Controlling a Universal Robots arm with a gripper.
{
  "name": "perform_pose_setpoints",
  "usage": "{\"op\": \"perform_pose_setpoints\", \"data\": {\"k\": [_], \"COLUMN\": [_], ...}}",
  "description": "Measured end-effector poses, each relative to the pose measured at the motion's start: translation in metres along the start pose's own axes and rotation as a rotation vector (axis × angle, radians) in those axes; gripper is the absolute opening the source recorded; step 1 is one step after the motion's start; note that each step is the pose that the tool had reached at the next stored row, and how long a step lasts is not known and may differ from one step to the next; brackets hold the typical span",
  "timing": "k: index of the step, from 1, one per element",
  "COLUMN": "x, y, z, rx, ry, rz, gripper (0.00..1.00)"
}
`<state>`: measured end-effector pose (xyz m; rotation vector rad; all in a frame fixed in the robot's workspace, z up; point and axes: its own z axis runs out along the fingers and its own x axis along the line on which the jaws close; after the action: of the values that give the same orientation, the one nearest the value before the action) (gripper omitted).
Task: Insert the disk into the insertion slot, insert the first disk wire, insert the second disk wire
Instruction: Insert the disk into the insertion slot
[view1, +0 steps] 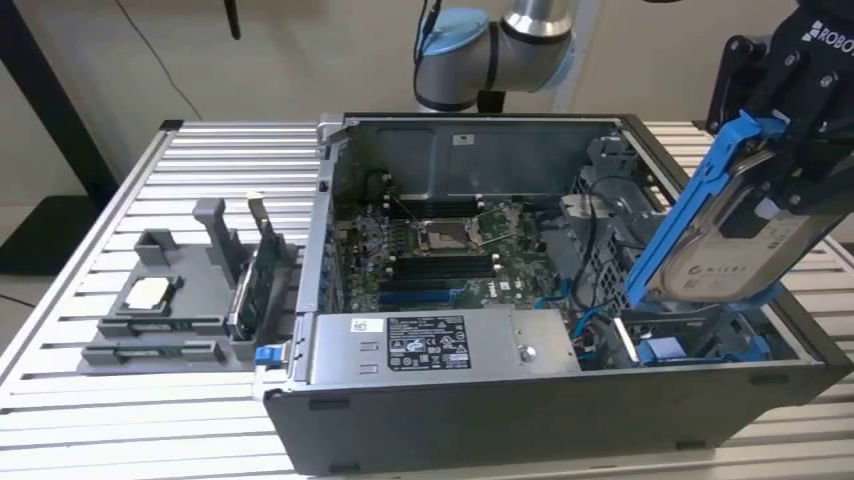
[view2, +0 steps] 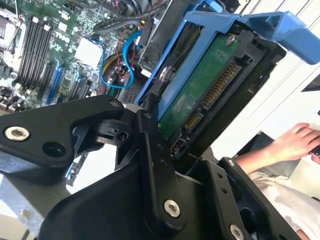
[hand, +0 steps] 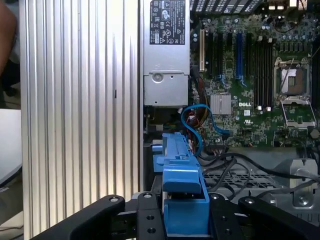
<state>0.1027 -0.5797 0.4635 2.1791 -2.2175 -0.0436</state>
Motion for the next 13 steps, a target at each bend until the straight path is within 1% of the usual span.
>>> {"op": "perform_pose_setpoints", "data": {"k": [5, 13], "x": [0.0, 0.0], "y": [-0.0001, -0.0001], "z": [0.0029, 0.0035], "rx": [0.0, 0.0], "ry": [0.0, 0.0001], "rz": [0.0, 0.0], "gripper": [0.33, 0.33]}}
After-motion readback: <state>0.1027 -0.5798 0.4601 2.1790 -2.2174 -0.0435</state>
